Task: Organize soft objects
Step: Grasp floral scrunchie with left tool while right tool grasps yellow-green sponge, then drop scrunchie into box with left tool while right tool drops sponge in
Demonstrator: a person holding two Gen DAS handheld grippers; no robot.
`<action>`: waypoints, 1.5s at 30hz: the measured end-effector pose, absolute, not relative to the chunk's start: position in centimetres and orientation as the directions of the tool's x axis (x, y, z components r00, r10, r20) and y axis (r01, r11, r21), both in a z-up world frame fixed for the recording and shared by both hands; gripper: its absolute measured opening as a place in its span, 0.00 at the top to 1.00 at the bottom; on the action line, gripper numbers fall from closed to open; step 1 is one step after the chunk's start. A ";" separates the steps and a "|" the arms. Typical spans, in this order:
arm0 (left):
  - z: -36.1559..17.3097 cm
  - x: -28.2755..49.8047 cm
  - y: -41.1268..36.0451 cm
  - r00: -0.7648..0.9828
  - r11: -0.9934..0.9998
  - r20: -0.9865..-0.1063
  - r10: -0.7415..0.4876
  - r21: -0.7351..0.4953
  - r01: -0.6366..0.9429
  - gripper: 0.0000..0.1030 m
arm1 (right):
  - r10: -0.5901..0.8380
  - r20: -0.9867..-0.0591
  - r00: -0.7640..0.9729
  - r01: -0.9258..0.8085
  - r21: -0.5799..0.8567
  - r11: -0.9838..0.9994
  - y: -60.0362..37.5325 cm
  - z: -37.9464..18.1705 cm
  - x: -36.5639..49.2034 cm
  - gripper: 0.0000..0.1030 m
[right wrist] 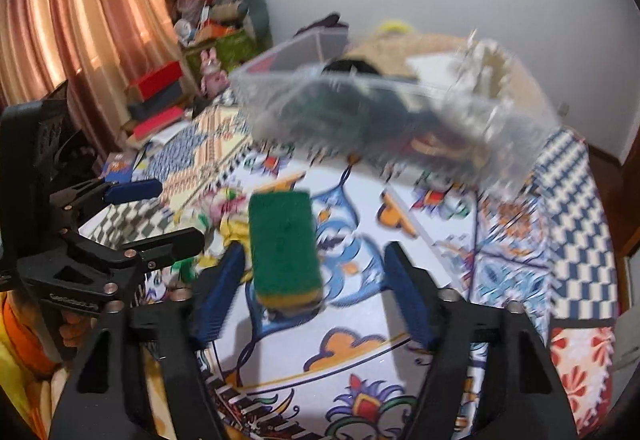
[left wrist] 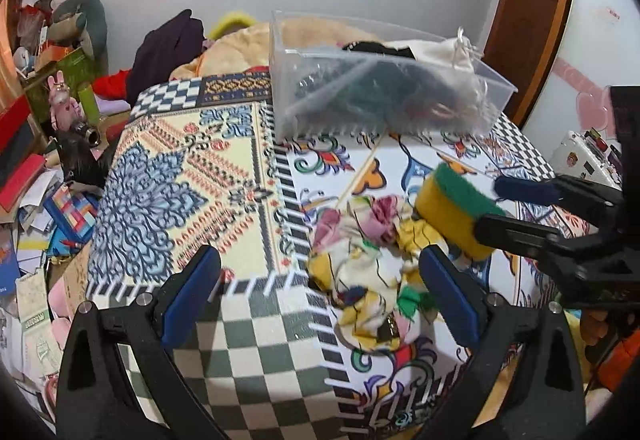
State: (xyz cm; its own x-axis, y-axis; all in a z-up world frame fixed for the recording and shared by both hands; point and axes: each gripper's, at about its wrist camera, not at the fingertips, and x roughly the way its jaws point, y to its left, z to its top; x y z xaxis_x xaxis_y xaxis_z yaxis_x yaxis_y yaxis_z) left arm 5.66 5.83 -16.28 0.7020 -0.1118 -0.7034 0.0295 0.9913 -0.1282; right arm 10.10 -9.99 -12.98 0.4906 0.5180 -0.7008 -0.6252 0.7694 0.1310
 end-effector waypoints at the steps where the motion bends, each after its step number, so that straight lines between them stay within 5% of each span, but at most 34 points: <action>1: -16.3 5.6 5.7 0.701 0.991 -0.704 -0.113 -0.127 0.032 0.02 | 0.525 -0.708 0.472 -0.630 0.146 0.763 -9.9 -13.3 10.2 0.49; 4: -16.5 5.6 5.2 0.701 0.990 -0.702 -0.128 -0.134 0.046 0.02 | 0.531 -0.713 0.458 -0.632 0.158 0.758 -9.9 -13.7 10.1 0.68; 9: -16.7 5.7 4.0 0.706 0.992 -0.698 -0.122 -0.112 0.061 0.03 | 0.530 -0.682 0.504 -0.614 0.149 0.775 -10.8 -13.0 9.8 0.69; 20: -16.9 5.6 2.2 0.708 0.989 -0.692 -0.140 -0.063 0.134 0.60 | 0.526 -0.661 0.535 -0.586 0.157 0.795 -12.0 -12.0 9.9 0.69; 23: -16.6 5.9 2.6 0.707 0.989 -0.691 -0.147 -0.079 0.129 0.69 | 0.524 -0.653 0.547 -0.583 0.152 0.798 -12.3 -11.6 9.8 0.69; 45: -6.5 11.0 4.7 0.870 0.994 -0.482 -0.099 -0.081 0.068 0.73 | 0.510 -0.492 0.705 -0.530 0.112 0.841 -12.4 -5.0 13.2 0.69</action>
